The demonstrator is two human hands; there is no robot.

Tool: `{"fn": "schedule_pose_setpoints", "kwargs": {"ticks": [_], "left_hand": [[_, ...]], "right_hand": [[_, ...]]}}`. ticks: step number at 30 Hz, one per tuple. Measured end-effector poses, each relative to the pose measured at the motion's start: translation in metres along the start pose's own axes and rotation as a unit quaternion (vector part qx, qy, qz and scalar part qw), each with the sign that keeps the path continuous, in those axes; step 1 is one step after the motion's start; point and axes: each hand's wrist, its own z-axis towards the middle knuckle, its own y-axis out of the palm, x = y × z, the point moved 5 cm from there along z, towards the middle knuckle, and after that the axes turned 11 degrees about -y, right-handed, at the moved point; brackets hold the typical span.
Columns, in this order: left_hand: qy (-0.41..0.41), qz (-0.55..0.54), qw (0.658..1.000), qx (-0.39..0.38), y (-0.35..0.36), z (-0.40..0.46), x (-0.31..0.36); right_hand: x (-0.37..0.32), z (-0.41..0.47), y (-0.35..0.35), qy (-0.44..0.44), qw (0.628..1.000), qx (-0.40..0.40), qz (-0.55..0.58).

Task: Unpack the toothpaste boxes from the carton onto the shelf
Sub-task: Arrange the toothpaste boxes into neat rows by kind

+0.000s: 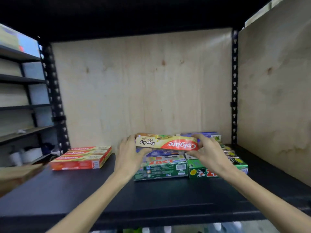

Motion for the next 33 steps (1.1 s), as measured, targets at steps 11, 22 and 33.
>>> {"fn": "schedule_pose_setpoints", "kwargs": {"ticks": [11, 22, 33], "left_hand": [[-0.051, 0.037, 0.997, 0.034, -0.080, -0.041, -0.091], [-0.117, 0.028, 0.992, 0.039, -0.136, -0.069, -0.169], [-0.177, 0.096, 0.978, 0.049, -0.158, -0.073, -0.213]], "right_hand": [[-0.079, -0.013, 0.071, -0.048, 0.998, -0.038, 0.029], [-0.146, -0.020, 0.123, -0.129, 0.988, -0.079, 0.010], [-0.184, -0.041, 0.168, -0.121, 0.987, -0.096, 0.037]]}}
